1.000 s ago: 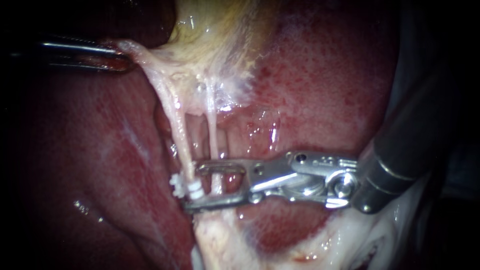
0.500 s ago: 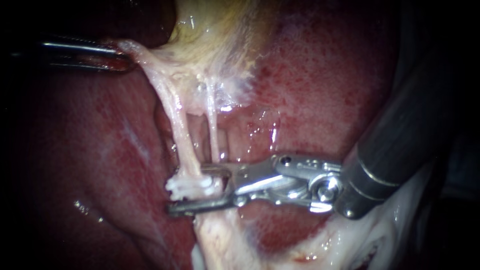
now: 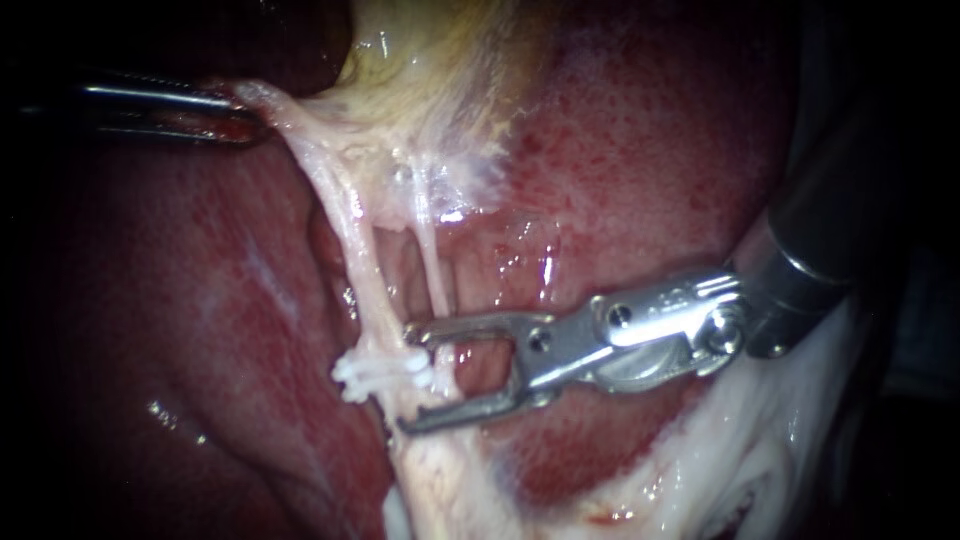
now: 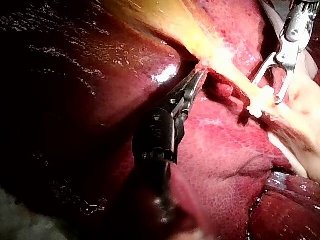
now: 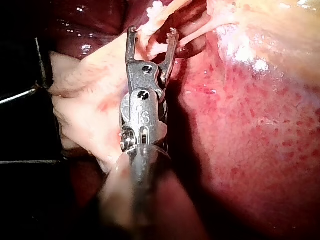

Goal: Going back second clip left tube

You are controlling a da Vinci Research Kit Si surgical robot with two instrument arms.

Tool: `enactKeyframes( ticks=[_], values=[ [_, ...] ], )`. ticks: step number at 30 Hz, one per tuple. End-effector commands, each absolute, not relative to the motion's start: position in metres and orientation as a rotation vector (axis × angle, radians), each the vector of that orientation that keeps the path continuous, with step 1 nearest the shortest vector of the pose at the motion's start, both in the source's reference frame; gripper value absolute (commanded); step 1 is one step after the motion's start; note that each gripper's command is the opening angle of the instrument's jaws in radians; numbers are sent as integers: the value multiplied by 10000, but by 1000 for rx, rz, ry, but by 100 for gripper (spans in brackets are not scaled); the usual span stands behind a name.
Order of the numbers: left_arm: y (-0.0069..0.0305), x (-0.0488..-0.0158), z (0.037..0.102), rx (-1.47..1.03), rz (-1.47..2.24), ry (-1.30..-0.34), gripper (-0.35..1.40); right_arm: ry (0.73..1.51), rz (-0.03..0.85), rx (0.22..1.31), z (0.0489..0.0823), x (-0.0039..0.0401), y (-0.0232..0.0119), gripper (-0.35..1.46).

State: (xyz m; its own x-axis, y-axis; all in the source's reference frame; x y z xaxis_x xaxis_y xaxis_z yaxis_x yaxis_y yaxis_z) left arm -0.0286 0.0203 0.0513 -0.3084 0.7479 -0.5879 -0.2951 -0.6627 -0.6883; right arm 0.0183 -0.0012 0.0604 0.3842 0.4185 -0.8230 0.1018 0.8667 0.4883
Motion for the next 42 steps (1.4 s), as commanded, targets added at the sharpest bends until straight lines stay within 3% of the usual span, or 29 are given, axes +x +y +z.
enactKeyframes(
  ticks=[1,10,20,42],
  values=[
    [203,-286,512,-1256,2018,-611,-35,1174,211,506,600,178,-9,50],
    [203,-284,513,-1256,2018,-608,-35,1168,228,437,565,119,27,50],
    [204,-284,513,-1255,2018,-605,-35,1160,221,404,555,71,33,50],
    [202,-312,561,-1256,2027,-576,-35,1168,218,403,553,66,35,50]
  ],
)
